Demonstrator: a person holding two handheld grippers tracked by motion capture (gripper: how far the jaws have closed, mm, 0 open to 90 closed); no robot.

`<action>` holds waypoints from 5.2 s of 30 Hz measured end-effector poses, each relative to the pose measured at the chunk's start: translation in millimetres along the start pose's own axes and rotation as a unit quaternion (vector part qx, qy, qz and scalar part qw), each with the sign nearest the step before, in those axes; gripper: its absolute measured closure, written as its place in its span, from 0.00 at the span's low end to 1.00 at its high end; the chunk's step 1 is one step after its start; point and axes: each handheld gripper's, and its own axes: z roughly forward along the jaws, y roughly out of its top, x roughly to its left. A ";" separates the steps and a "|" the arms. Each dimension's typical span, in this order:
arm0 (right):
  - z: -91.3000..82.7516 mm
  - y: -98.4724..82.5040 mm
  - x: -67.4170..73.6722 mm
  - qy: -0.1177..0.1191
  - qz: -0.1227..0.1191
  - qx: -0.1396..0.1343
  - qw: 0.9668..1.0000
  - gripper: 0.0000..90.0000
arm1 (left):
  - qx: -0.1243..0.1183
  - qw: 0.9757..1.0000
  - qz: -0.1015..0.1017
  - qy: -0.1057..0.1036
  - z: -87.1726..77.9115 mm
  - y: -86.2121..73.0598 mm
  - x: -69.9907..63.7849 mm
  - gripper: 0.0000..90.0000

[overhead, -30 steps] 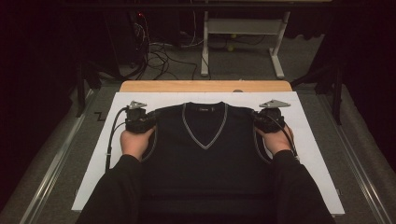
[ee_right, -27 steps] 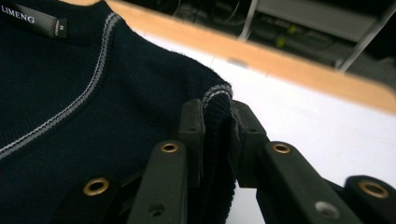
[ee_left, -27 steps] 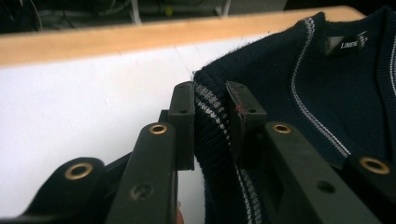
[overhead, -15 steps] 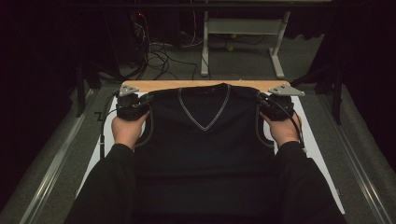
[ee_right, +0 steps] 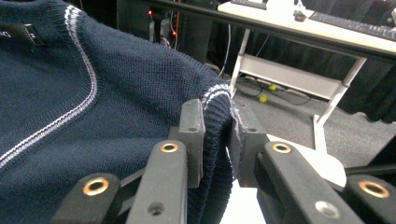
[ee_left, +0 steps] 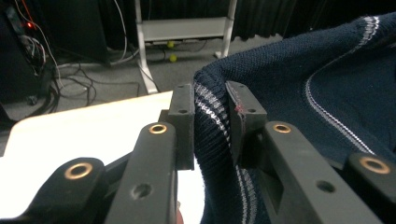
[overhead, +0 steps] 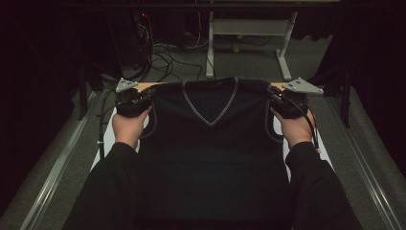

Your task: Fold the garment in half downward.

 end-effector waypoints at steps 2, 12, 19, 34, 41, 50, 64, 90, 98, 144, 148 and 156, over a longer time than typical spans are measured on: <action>1.3 -5.3 1.2 0.002 0.000 0.003 1.000 0.86 | 0.006 1.000 -0.003 -0.001 2.9 -7.2 0.5 0.78; 0.1 -29.2 6.8 0.016 0.004 0.017 1.000 0.86 | 0.026 1.000 -0.003 -0.013 1.0 -27.0 0.1 0.78; -13.5 -43.2 14.0 0.033 -0.003 0.011 0.999 0.86 | 0.029 0.999 0.005 -0.032 -14.5 -46.2 -0.9 0.78; -64.0 -107.4 34.4 0.080 -0.009 0.006 0.997 0.86 | 0.048 0.995 0.012 -0.084 -57.3 -117.6 -15.1 0.78; -79.2 -137.6 42.5 0.095 0.006 0.017 0.995 0.86 | 0.065 0.993 0.011 -0.096 -66.5 -142.7 -21.0 0.78; -105.3 -159.5 51.5 0.106 0.009 0.018 0.994 0.86 | 0.060 0.990 0.018 -0.123 -89.8 -156.2 -29.7 0.78; -116.5 -171.0 52.4 0.121 0.027 0.068 0.990 0.85 | 0.147 0.981 0.000 -0.124 -85.8 -180.6 -28.1 0.76; -106.5 -176.4 30.6 0.084 0.066 0.097 0.989 0.54 | 0.105 0.989 -0.022 -0.103 -85.3 -170.6 -5.8 0.31; -105.4 -176.7 23.9 0.069 0.076 0.095 0.990 0.53 | 0.104 0.991 -0.031 -0.081 -79.9 -169.0 4.8 0.31; -27.2 -156.5 -7.9 0.042 0.128 0.239 0.962 0.59 | 0.221 0.972 -0.069 -0.048 -21.8 -147.3 25.1 0.60; -25.9 -155.0 -4.8 0.067 0.133 0.239 0.960 0.80 | 0.216 0.973 -0.063 -0.057 -20.8 -147.5 21.1 0.73; -32.8 -147.3 -1.7 0.051 0.082 0.200 0.975 0.86 | 0.173 0.983 -0.044 -0.051 -30.9 -136.8 19.4 0.80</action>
